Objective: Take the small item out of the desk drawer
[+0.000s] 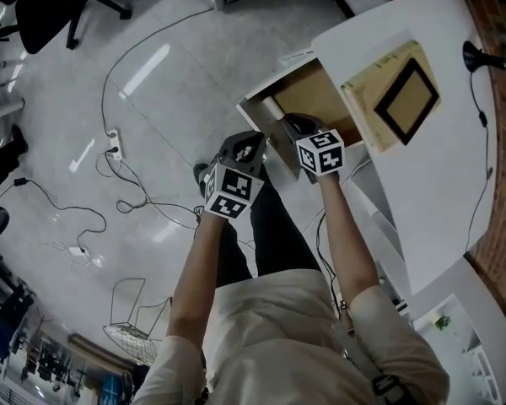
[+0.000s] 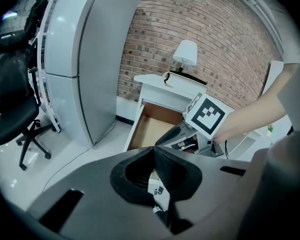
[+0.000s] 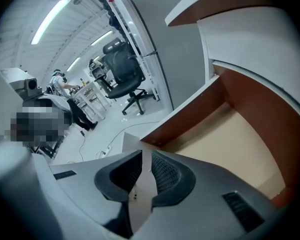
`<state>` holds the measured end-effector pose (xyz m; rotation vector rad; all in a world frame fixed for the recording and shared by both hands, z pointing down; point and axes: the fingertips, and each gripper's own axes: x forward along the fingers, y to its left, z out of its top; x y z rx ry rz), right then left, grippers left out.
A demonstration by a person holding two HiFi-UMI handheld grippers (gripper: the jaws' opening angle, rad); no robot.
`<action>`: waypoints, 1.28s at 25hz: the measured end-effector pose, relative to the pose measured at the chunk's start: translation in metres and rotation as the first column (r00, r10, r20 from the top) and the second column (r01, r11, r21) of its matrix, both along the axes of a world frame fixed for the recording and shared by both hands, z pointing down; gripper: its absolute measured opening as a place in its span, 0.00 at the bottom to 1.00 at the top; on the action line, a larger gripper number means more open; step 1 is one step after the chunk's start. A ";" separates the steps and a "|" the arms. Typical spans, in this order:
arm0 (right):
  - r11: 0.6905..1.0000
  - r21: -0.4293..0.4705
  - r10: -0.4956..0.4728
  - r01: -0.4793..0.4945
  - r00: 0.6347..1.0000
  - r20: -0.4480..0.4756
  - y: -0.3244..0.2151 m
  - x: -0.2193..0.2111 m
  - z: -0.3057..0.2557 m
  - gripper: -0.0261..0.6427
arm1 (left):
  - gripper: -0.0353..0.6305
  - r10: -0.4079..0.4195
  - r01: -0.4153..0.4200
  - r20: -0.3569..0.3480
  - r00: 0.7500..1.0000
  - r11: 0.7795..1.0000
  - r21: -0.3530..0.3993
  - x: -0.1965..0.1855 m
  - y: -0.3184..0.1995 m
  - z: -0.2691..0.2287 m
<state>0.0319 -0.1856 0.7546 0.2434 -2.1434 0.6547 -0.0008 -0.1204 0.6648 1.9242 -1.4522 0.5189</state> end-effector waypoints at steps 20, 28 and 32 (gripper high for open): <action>0.992 -0.044 -0.127 0.121 0.976 -0.175 0.004 -0.005 0.104 0.25 | 0.08 0.002 -0.002 -0.027 1.000 1.000 -0.029 0.002 0.008 0.060; 0.983 -0.045 -0.186 0.180 0.955 -0.232 0.001 -0.012 0.135 0.28 | 0.08 -0.041 0.040 -0.054 0.998 0.999 -0.033 -0.003 -0.004 0.075; 0.981 -0.050 -0.196 0.190 0.947 -0.255 0.001 -0.012 0.145 0.30 | 0.08 -0.036 0.033 -0.071 0.997 0.998 -0.045 0.001 0.000 0.083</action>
